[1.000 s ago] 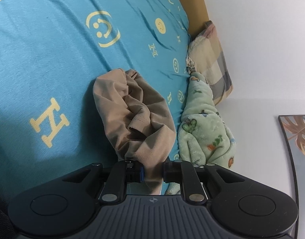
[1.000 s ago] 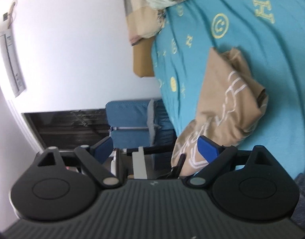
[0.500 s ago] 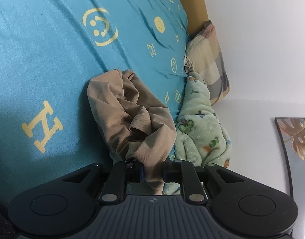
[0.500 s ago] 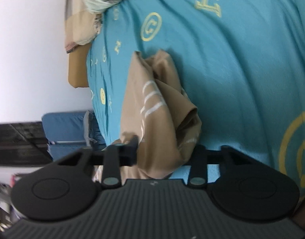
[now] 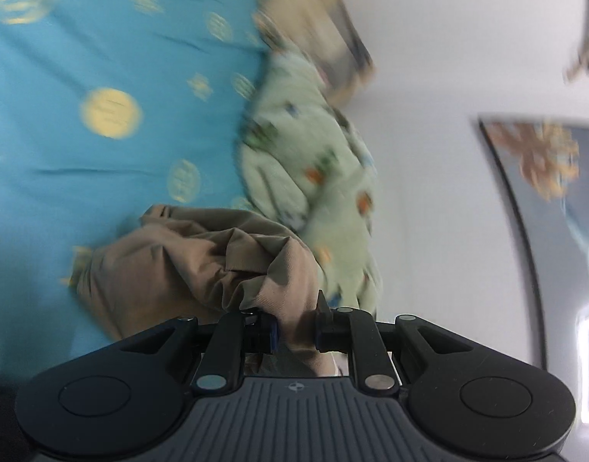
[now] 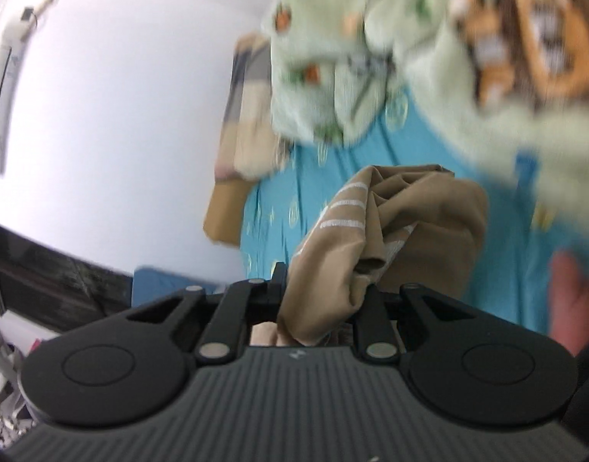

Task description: Fold clothes

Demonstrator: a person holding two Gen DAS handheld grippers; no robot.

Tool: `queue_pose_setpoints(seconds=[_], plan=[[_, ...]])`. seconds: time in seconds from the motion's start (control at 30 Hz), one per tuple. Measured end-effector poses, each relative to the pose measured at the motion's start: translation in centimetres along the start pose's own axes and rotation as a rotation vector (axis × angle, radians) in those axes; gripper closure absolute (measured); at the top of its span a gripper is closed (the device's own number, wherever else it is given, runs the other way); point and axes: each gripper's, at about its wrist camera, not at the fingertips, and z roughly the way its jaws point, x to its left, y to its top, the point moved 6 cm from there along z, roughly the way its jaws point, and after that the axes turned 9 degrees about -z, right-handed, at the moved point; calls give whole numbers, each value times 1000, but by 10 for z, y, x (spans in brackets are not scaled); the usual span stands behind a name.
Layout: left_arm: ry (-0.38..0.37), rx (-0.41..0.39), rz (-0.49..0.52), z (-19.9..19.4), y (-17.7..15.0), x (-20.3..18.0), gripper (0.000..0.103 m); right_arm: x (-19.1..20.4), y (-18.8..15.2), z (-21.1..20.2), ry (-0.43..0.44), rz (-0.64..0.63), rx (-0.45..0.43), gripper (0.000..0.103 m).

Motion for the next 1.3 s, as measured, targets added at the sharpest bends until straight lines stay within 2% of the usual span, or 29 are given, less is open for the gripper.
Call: queue_pose_setpoints(seconds=[0.17, 0.3, 0.37, 0.4, 0.47, 0.53, 0.57, 0.63, 0.73, 0.83, 0.9, 0.93, 0.97, 1.0, 1.03, 1.07, 1.17, 1.27, 1.3], plan=[[11, 91, 163, 103, -22, -79, 86, -9, 111, -10, -32, -68, -114, 84], [-141, 104, 372, 178, -37, -167, 86, 7, 219, -12, 0, -152, -229, 84], [-235, 75, 517, 206, -47, -210, 86, 16, 251, -17, -9, -263, -330, 84], [-275, 43, 596, 218, -54, -221, 85, 20, 266, -20, -16, -324, -383, 84], [-326, 11, 674, 245, -63, -225, 85, 30, 293, -26, -31, -445, -489, 83], [-271, 25, 675, 277, -64, -203, 85, 8, 299, -19, -88, -460, -523, 82], [-227, 35, 671, 292, -62, -184, 85, -11, 298, -11, -115, -446, -507, 82], [-141, 70, 666, 316, -59, -136, 85, -53, 289, 10, -165, -408, -445, 82], [-5, 130, 660, 333, -57, -65, 85, -117, 260, 45, -263, -346, -317, 82], [19, 143, 667, 333, -55, -35, 82, -155, 234, 57, -293, -295, -265, 81], [31, 133, 677, 331, -52, -34, 75, -162, 227, 58, -304, -285, -262, 75], [48, 127, 695, 328, -53, -36, 71, -162, 228, 57, -323, -285, -262, 67], [67, 122, 717, 326, -53, -41, 54, -159, 230, 55, -344, -292, -263, 50], [86, 119, 748, 323, -53, -51, 35, -154, 232, 52, -364, -300, -264, 38], [96, 111, 782, 320, -56, -58, 27, -149, 233, 47, -370, -313, -272, 17], [99, 99, 816, 316, -59, -66, 19, -142, 234, 41, -381, -335, -280, 10], [92, 78, 903, 294, -68, -93, 14, -119, 233, 17, -420, -406, -298, 9], [72, 46, 964, 246, -88, -121, 2, -90, 218, -11, -427, -467, -310, 9], [65, 31, 988, 231, -95, -129, 1, -79, 212, -20, -427, -488, -315, 9]])
